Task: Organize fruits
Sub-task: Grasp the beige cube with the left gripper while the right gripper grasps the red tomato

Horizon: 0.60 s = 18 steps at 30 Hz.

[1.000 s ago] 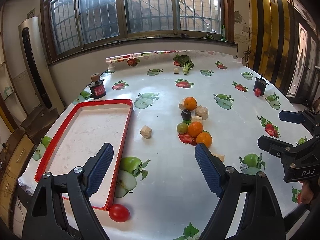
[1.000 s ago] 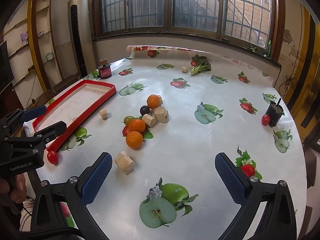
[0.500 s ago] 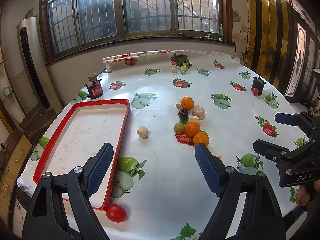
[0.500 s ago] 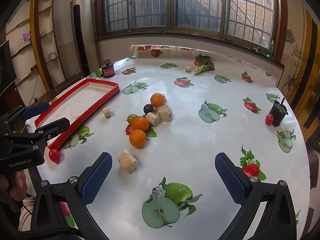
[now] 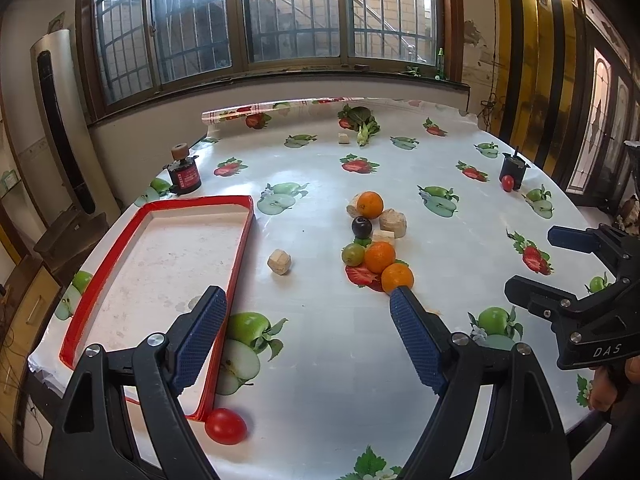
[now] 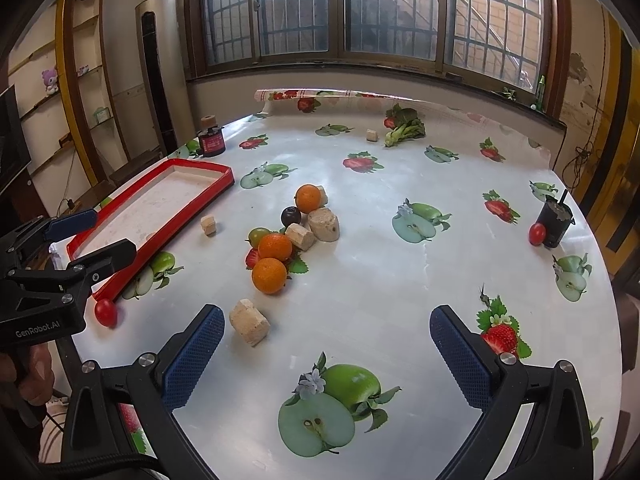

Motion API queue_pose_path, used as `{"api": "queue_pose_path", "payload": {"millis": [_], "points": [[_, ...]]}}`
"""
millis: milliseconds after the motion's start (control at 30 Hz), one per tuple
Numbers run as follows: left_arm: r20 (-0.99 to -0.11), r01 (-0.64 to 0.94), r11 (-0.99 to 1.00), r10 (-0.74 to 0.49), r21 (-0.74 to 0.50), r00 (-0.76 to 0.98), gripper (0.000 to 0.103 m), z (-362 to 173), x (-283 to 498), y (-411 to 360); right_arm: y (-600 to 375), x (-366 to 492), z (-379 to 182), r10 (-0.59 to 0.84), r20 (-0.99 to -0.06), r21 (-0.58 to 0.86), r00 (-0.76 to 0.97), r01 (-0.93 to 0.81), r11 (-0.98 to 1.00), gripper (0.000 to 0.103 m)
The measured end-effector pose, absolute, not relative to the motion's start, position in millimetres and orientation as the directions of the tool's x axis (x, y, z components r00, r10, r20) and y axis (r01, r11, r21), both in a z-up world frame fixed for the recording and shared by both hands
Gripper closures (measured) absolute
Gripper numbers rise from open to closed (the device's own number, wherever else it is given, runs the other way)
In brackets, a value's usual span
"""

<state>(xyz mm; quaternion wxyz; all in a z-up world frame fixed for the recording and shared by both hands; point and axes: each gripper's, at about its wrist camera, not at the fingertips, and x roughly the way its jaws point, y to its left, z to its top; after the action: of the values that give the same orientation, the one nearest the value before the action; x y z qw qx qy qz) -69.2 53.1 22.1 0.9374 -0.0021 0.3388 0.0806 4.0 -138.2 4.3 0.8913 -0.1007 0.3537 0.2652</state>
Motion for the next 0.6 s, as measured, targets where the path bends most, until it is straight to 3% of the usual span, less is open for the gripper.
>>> {"api": "queue_pose_path", "payload": {"millis": [600], "points": [[-0.713,-0.046,0.999,0.040,0.010,0.700,0.019,-4.9,-48.8,20.4,-166.6,22.7,-5.4,0.384,-0.690,0.053,0.613,-0.487,0.872,0.000]]}}
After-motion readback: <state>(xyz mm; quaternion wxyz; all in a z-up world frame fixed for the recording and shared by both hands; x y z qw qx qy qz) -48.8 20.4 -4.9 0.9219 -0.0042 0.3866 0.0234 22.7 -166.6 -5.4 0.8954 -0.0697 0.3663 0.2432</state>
